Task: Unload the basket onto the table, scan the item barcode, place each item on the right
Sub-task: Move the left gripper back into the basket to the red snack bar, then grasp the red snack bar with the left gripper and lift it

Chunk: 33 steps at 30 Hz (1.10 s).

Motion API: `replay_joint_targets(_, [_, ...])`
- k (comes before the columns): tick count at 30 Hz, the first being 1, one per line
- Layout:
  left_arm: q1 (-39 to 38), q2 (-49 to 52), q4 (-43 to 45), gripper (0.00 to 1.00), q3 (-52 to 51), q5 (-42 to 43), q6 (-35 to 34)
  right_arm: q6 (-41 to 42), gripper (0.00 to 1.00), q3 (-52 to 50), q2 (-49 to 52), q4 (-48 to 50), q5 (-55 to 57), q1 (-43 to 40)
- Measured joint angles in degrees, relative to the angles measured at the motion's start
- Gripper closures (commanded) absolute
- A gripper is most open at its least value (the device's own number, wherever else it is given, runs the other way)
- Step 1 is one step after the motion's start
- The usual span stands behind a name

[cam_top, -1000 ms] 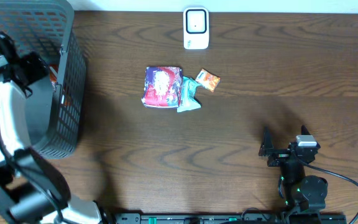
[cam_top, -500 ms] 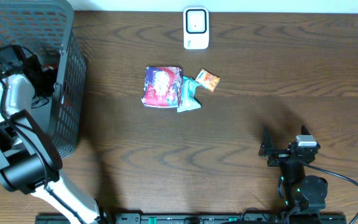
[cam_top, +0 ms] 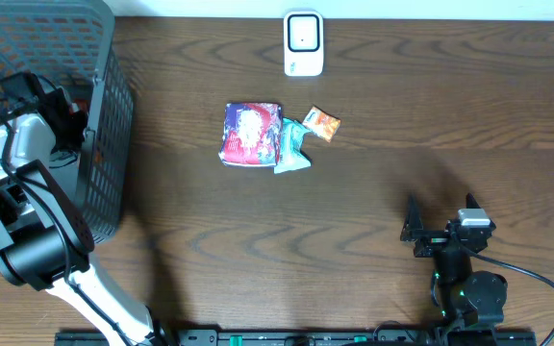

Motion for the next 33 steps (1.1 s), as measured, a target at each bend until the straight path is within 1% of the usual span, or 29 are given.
replay_joint_targets(5, [0.02, -1.38, 3.13, 0.93, -0.04, -0.02, -4.55, 0.0, 0.01, 0.0, 0.0, 0.0, 0.0, 0.0])
replay_joint_targets(7, [0.02, -5.11, 5.03, 0.93, -0.07, 0.0, -7.65, 0.0, 0.01, 0.0, 0.0, -0.02, 0.0, 0.0])
replay_joint_targets(8, [0.02, -6.01, 5.33, 0.93, -0.07, 0.0, -8.15, 0.0, 0.01, 0.0, 0.0, -0.02, 0.0, 0.0])
replay_joint_targets(11, [0.02, -14.86, 8.02, 0.93, -0.07, 0.0, -10.58, 0.0, 0.01, 0.0, 0.0, 0.02, 0.0, 0.0])
replay_joint_targets(15, [0.02, -29.07, 12.09, 0.93, 0.2, 0.11, -14.67, 0.0, 0.01, 0.0, 0.0, 0.0, 0.0, 0.0])
replay_joint_targets(18, [0.02, -37.73, 12.83, 0.93, 0.66, 0.2, -17.4, 0.0, 0.01, 0.0, 0.0, 0.0, 0.0, 0.0])
replay_joint_targets(20, [0.0, -42.01, 11.85, 0.93, 0.85, 0.22, -19.17, 0.0, 0.01, 0.0, 0.0, 0.0, 0.0, 0.0])
replay_joint_targets(23, [-0.39, -46.21, 7.56, 0.93, 0.9, 1.84, -22.64, 0.0, 0.01, 0.0, 0.0, 0.0, 0.0, 0.0])
replay_joint_targets(26, [-2.47, -48.06, 3.23, 0.93, 0.9, 7.37, -25.53, 0.0, 0.01, 0.0, 0.0, -0.02, 0.0, 0.0])
replay_joint_targets(29, [-7.76, -48.02, -0.85, 0.93, 0.79, 14.19, -26.97, 0.0, 0.01, 0.0, 0.0, 0.0, 0.0, 0.0])
replay_joint_targets(33, [-17.81, -46.64, -4.04, 0.93, -0.24, 18.8, -27.89, 0.0, 0.01, 0.0, 0.0, -0.02, 0.0, 0.0])
